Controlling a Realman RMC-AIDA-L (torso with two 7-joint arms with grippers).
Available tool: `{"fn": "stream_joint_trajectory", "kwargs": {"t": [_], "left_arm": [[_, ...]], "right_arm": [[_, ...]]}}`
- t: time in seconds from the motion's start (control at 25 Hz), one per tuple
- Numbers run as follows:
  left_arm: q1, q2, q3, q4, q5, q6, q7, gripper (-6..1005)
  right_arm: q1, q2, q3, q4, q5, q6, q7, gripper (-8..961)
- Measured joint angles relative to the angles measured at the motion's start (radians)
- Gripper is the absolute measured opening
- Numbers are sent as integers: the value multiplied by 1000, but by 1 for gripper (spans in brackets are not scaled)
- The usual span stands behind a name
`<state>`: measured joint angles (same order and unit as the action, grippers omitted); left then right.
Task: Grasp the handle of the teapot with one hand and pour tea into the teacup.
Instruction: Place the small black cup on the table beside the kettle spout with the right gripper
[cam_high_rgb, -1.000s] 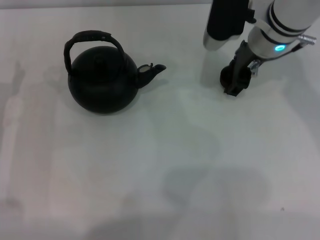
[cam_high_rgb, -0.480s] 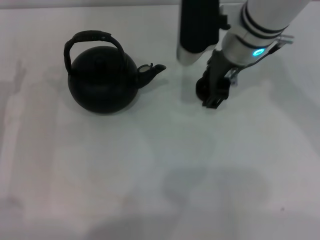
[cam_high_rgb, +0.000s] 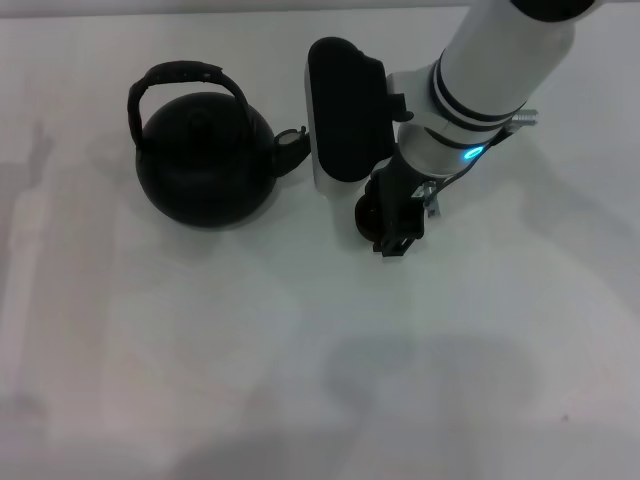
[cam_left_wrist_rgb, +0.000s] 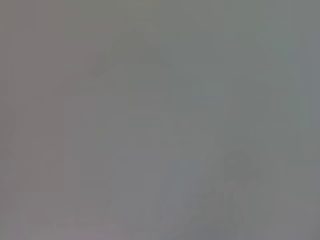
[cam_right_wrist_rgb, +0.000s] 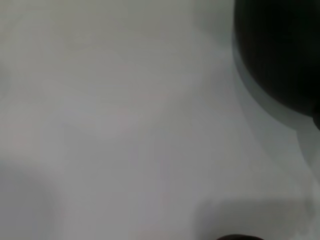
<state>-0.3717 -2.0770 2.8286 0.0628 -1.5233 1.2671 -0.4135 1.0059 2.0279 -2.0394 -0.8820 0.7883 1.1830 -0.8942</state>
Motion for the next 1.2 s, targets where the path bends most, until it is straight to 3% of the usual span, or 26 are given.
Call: {"fn": "stream_joint_trajectory", "kwargs": {"t": [1.2], "left_arm": [[8,1,-3,0,0,-1,-26,892]], "right_arm": [[-12,0,-51,-16,32,-33,-13,784]]}}
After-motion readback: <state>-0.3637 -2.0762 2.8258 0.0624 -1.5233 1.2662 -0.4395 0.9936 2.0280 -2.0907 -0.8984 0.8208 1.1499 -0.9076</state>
